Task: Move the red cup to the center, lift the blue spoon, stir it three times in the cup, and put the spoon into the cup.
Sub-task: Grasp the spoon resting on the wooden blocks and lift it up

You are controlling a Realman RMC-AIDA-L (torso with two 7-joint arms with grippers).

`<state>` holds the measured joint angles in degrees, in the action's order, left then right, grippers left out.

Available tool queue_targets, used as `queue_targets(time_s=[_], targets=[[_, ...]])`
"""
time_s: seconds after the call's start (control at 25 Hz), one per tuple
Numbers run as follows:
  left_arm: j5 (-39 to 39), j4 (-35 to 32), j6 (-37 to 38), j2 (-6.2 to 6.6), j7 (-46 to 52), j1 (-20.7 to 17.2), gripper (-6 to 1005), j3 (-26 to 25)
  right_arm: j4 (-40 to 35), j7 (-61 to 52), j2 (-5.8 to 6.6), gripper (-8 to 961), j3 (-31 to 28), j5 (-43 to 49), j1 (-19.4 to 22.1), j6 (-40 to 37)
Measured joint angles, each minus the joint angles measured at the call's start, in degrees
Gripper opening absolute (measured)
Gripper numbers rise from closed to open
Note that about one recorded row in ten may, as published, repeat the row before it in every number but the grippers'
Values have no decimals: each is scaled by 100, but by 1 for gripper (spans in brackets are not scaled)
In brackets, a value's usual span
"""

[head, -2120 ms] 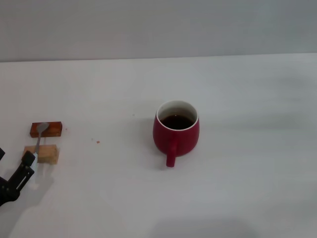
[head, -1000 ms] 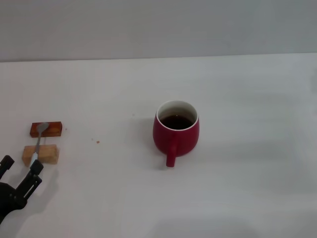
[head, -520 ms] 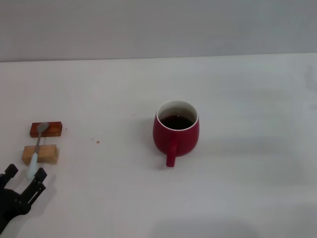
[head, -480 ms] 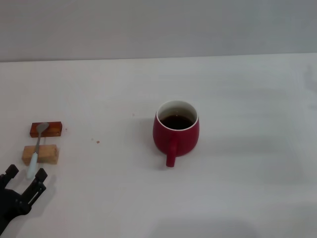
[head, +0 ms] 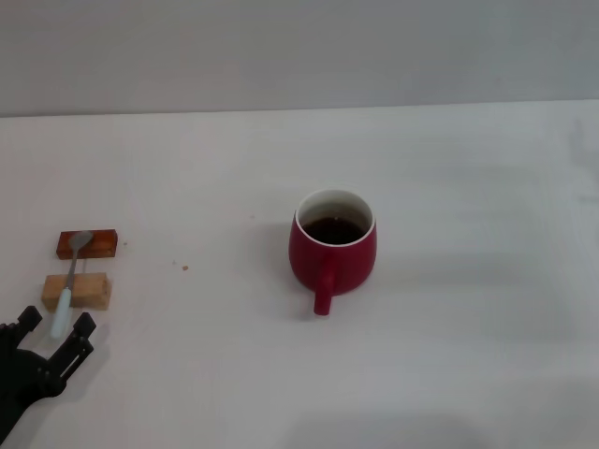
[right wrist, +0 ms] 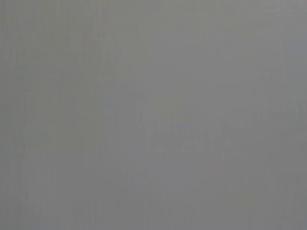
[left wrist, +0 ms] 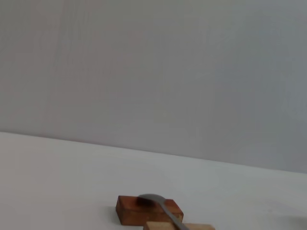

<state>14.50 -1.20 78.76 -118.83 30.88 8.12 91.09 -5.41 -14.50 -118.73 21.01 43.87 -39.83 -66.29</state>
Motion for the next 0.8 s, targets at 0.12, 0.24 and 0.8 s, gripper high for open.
queue_targets(time_s=[0.12, 0.24, 0.8], targets=[[-2, 0, -3, 0, -1, 22, 809, -13, 0, 0, 0, 508, 0, 0, -8, 0], [-44, 15, -16, 0, -2, 31, 809, -29, 12, 0, 0, 507, 0, 0, -21, 0], [-10, -20, -83, 0, 3, 69, 673, -8, 31, 0, -10, 508, 68, 0, -25, 2]])
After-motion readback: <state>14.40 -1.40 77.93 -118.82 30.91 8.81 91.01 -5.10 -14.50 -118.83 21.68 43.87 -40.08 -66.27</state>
